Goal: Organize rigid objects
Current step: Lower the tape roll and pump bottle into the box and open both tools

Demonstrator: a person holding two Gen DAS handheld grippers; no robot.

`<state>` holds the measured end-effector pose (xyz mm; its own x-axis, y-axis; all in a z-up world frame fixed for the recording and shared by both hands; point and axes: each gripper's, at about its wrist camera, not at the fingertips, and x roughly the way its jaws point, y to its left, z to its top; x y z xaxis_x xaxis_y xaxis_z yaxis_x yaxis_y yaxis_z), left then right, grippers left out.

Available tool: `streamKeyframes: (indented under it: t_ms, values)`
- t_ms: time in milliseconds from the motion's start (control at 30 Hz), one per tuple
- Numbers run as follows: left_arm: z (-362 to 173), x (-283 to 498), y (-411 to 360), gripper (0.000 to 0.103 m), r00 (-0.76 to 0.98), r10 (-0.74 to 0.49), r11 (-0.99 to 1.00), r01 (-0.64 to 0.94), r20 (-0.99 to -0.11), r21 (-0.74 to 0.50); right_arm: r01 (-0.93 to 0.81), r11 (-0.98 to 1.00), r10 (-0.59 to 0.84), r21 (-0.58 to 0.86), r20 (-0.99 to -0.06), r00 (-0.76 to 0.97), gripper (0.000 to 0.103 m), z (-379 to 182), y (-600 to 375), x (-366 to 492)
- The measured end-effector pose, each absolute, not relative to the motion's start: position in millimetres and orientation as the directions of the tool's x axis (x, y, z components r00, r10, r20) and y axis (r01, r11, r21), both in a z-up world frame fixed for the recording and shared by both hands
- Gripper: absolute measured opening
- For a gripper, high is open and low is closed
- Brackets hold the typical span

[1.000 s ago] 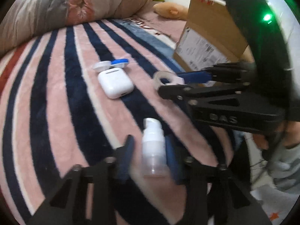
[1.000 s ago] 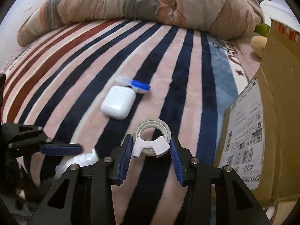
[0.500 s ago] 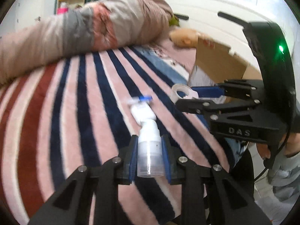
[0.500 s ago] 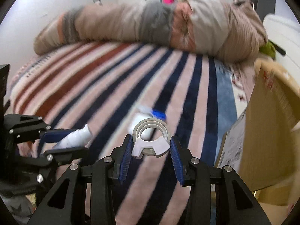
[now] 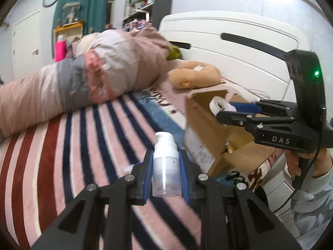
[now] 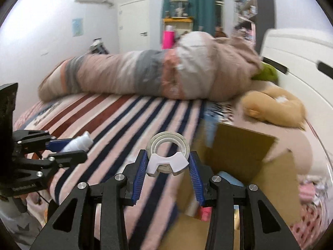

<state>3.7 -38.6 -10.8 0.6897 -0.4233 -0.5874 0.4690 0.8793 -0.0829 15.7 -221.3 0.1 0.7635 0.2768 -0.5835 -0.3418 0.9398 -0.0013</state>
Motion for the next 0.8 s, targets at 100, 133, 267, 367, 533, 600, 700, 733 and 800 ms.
streamKeyframes:
  t_ms: [100,133,267,367,533,600,700,733,800]
  values:
    - [-3.2,11.4,-73.8,0.021,0.672,-0.451,0.854,0.516,-0.587,-0.065,-0.285,0.958,0.236,0.013,-0.597,0.766,0.036,-4.2,-257.1,19.7]
    - [-1.3,15.0,-88.3,0.021,0.662,-0.464,0.842,0.537,-0.588,-0.060,-0.271,0.963,0.224,0.014,-0.602,0.766,0.036,-5.9,-266.9,20.6]
    - [0.9,27.0,-133.6,0.021,0.627,-0.494,0.803,0.594,-0.603,-0.040,-0.227,0.973,0.196,0.034,-0.636,0.746,0.036,-22.1,-301.9,22.7]
    - [-2.3,35.9,-161.3,0.021,0.600,-0.506,0.781,0.623,-0.619,-0.034,-0.214,0.976,0.181,0.030,-0.654,0.735,0.036,-31.5,-313.9,24.6]
    - [-11.8,49.4,-183.2,0.021,0.571,-0.501,0.769,0.639,-0.650,-0.031,-0.203,0.978,0.185,0.053,-0.673,0.716,0.041,-43.4,-331.4,34.2]
    - [-15.5,53.9,-186.1,0.021,0.564,-0.499,0.767,0.641,-0.658,-0.032,-0.203,0.977,0.191,0.061,-0.671,0.717,0.046,-45.1,-334.1,34.9]
    - [-19.6,59.6,-190.7,0.021,0.556,-0.495,0.765,0.643,-0.668,-0.032,-0.203,0.978,0.184,0.051,-0.670,0.719,0.046,-46.6,-336.1,36.7]
    - [-21.0,62.1,-192.8,0.021,0.553,-0.495,0.765,0.644,-0.670,-0.034,-0.207,0.977,0.187,0.051,-0.670,0.719,0.046,-47.0,-336.8,37.4]
    - [-22.8,64.9,-194.8,0.021,0.549,-0.495,0.765,0.643,-0.673,-0.037,-0.214,0.975,0.192,0.050,-0.670,0.717,0.047,-47.3,-337.5,37.5]
